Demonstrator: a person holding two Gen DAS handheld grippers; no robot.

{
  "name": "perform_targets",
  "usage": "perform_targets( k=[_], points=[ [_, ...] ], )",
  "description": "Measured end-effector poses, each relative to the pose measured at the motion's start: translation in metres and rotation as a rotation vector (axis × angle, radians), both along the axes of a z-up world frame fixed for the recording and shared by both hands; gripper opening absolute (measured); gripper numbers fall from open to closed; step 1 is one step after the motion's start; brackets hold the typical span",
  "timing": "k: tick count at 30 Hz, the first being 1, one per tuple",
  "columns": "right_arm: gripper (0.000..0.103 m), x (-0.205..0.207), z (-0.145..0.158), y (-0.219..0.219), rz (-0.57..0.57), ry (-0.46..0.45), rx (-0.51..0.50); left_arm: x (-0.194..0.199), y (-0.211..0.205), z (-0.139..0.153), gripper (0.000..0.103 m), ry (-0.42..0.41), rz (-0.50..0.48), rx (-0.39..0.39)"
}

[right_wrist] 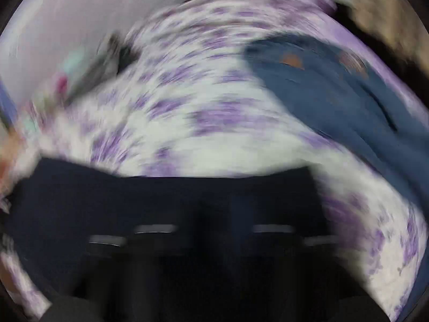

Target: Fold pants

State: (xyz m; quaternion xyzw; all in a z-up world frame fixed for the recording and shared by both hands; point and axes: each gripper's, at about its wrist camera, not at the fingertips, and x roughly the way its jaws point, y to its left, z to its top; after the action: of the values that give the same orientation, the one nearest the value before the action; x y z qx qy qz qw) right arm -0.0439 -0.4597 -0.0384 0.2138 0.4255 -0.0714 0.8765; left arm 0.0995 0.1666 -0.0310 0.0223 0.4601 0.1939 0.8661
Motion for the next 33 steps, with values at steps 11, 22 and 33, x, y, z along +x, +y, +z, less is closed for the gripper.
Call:
perform_targets(
  k=[11,22,33],
  points=[
    [0.082,-0.005,-0.002,0.008,-0.014,0.027,-0.234,-0.062,-0.068,0.034,0.099,-0.079,-0.218,-0.112],
    [0.06,0.016,0.009,0.009,-0.014,0.028,-0.305,-0.073,-0.126,-0.012,0.099,0.064,-0.328,-0.076],
    [0.029,-0.068,0.037,0.087,0.218,-0.103,-0.117,-0.103,-0.147,0.01,0.099,0.031,-0.491,-0.215]
  ],
)
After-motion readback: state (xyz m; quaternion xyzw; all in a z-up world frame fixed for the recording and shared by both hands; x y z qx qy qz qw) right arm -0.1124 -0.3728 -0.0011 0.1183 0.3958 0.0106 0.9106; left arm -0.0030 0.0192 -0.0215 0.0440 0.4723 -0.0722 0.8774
